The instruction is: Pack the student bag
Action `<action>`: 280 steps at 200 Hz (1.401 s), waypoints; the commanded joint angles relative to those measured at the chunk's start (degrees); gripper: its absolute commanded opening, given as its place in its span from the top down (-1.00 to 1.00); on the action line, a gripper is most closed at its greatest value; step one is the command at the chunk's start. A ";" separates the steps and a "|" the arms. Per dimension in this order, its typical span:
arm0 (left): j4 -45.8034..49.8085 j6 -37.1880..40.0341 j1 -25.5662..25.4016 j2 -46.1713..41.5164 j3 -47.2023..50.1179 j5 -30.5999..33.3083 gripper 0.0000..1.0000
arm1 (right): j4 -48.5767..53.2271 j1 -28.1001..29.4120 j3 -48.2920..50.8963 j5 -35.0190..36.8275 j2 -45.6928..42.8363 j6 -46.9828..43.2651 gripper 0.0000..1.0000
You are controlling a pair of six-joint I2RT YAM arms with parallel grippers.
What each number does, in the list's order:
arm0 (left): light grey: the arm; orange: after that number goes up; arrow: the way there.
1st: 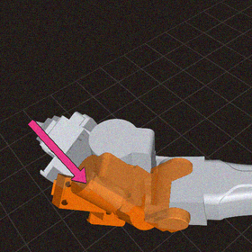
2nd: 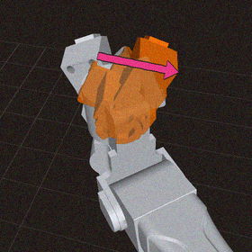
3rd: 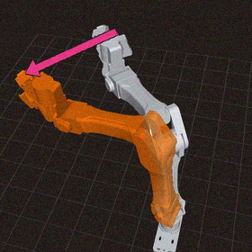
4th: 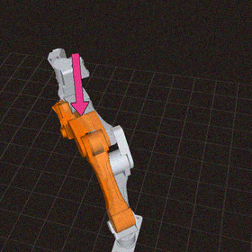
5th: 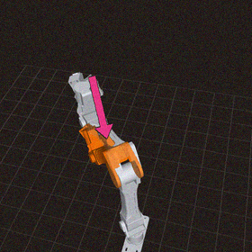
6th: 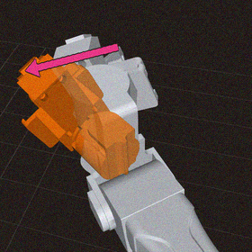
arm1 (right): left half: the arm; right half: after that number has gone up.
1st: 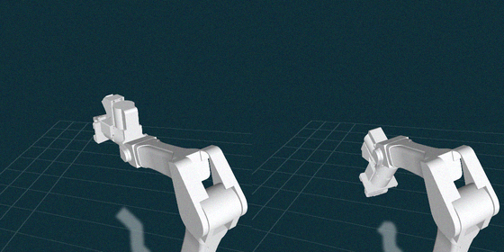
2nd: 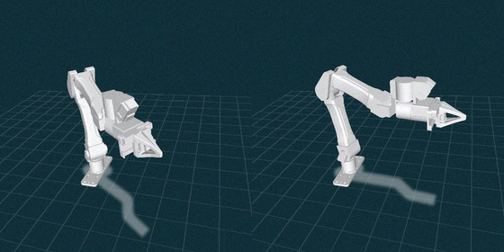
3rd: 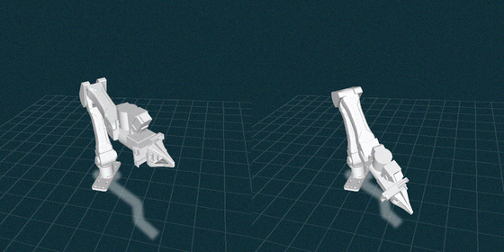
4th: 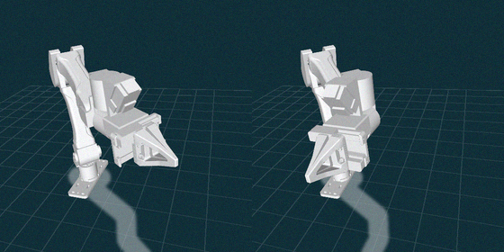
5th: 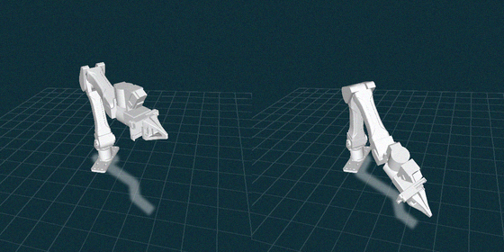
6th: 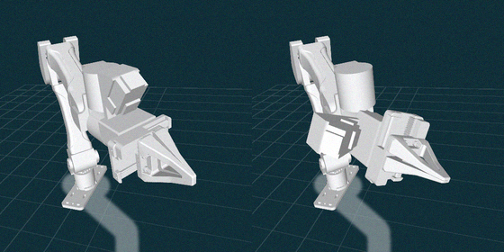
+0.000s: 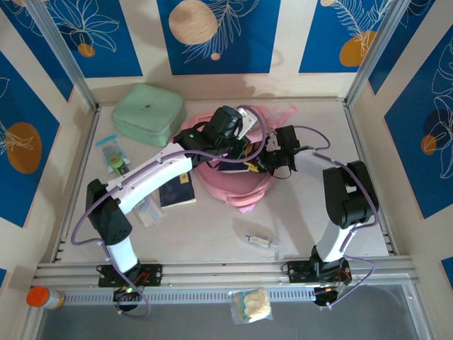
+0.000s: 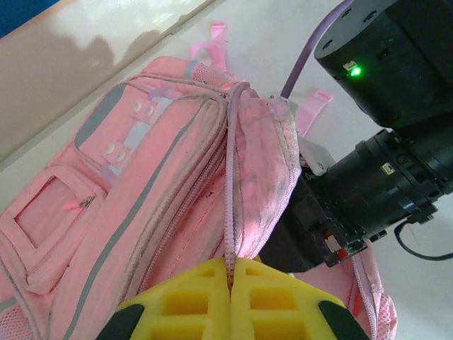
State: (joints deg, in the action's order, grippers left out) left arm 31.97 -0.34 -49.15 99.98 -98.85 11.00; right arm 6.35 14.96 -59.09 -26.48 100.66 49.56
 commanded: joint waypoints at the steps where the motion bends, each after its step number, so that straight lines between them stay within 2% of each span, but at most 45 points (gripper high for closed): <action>1: -2.87 -1.16 0.19 -2.63 -3.17 -0.81 1.00 | 0.84 -1.25 0.74 1.79 -1.91 -0.65 0.40; 22: -2.96 -0.54 0.36 -2.62 -2.92 -1.12 1.00 | 6.16 -0.09 3.97 9.19 -8.10 -2.14 0.29; 36: -2.70 -0.58 0.36 -2.51 -2.93 -1.28 1.00 | 10.35 1.14 5.99 13.96 -11.79 -1.72 0.29; 51: -2.61 -0.45 0.46 -2.63 -3.01 -1.86 1.00 | 11.03 3.23 8.82 16.93 -15.05 -0.24 0.37; 66: -2.67 -0.21 0.45 -2.76 -2.95 -2.47 1.00 | 8.10 6.38 11.23 17.47 -16.37 2.29 0.54; 88: -2.48 -0.27 0.45 -2.72 -3.09 -2.04 1.00 | 4.01 11.05 12.39 21.04 -14.72 6.99 0.84; 109: -2.76 -0.36 0.45 -2.63 -3.02 -2.84 1.00 | 0.10 14.44 10.57 28.29 -11.04 8.94 0.98; 150: -1.97 -0.91 0.45 -2.42 -3.11 -2.83 1.00 | -8.23 14.96 6.88 36.12 -4.77 14.77 1.00; 168: -1.33 -0.80 0.45 -2.41 -3.19 -3.49 1.00 | -6.32 15.13 3.81 42.14 -2.88 15.92 1.00; 194: -1.21 -0.80 0.52 -2.38 -2.97 -3.44 1.00 | -8.07 12.47 0.96 41.01 -0.19 16.90 1.00; 219: -0.54 -0.70 0.63 -2.12 -3.59 -2.88 1.00 | -3.16 12.19 -1.83 43.62 -0.89 15.62 1.00; 240: -0.50 -0.87 0.83 -1.96 -3.13 -2.40 1.00 | -0.55 12.77 -0.32 45.52 -4.09 13.28 0.99; 254: -0.63 -1.10 0.97 -2.07 -2.43 -2.34 1.00 | -0.29 12.70 1.65 43.04 -6.77 11.28 0.93; 268: -0.59 -1.48 1.11 -2.00 -1.90 -2.39 1.00 | -1.90 13.31 3.95 37.54 -10.09 7.70 0.86; 280: -0.48 -1.38 1.24 -2.15 -1.32 -2.04 1.00 | 1.25 15.40 5.52 39.23 -14.42 6.11 0.82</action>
State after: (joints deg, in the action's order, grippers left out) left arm 32.49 -1.02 -48.34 99.96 -99.26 9.06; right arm 4.80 27.75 -55.94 14.28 94.61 61.30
